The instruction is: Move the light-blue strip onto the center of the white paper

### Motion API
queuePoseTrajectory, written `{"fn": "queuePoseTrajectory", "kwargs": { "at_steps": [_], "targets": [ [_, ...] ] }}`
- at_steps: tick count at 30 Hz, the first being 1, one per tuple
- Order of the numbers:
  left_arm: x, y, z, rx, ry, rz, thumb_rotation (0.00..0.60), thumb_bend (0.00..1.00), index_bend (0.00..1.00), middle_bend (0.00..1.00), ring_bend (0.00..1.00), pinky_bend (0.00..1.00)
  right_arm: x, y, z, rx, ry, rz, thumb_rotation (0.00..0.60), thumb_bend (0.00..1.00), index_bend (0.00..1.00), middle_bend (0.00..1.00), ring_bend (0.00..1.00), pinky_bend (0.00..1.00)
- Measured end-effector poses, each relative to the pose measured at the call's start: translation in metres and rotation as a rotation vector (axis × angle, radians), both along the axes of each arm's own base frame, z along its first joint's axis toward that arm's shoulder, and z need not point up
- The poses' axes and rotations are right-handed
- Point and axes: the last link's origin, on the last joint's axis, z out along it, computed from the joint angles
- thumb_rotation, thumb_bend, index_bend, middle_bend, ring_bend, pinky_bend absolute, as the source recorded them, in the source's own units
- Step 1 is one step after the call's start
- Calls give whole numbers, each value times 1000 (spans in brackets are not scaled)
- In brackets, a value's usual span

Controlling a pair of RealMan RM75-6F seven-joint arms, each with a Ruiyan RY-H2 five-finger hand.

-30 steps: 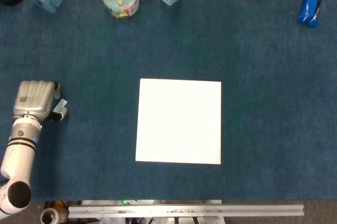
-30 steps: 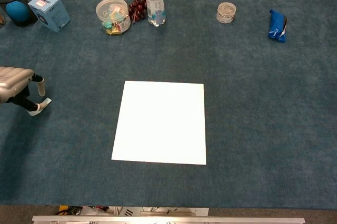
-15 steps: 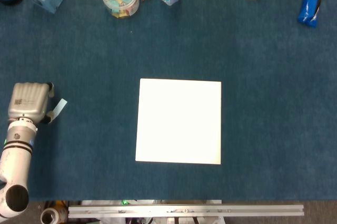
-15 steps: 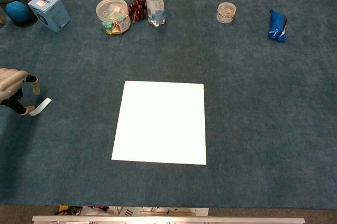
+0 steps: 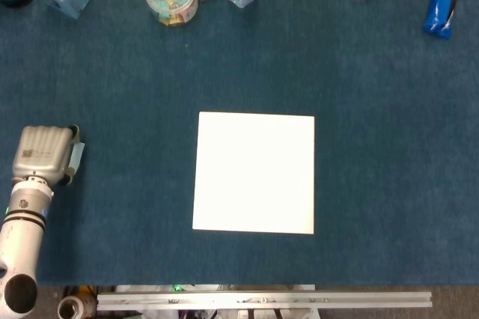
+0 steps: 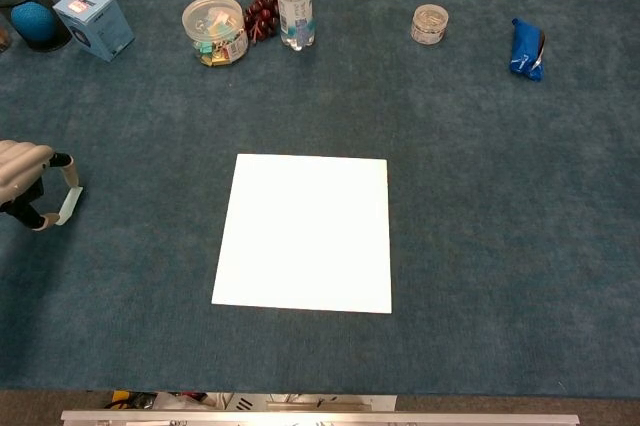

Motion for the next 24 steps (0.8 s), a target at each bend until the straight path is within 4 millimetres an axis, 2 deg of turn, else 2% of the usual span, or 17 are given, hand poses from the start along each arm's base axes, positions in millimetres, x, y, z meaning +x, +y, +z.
{"fn": "queuePoseTrajectory", "kwargs": {
  "at_steps": [12,21,24],
  "targets": [
    [4,-3,-6,-15,-7,-15,597,268,327,1000,1000,1000,0,1,2,-4,1,-1,600,125,99,360,254,252],
    [2,-1,-5,-1,3,-8,600,268,161,999,1000,1000,-1,1,1,2,3,-5,600,125,99,364,258,252],
    [2,-1,-4,-6,5,-2,600,268,144,998,1000,1000,-1,1,1,2,3,-5,600,125,99,365,258,252]
  ]
}}
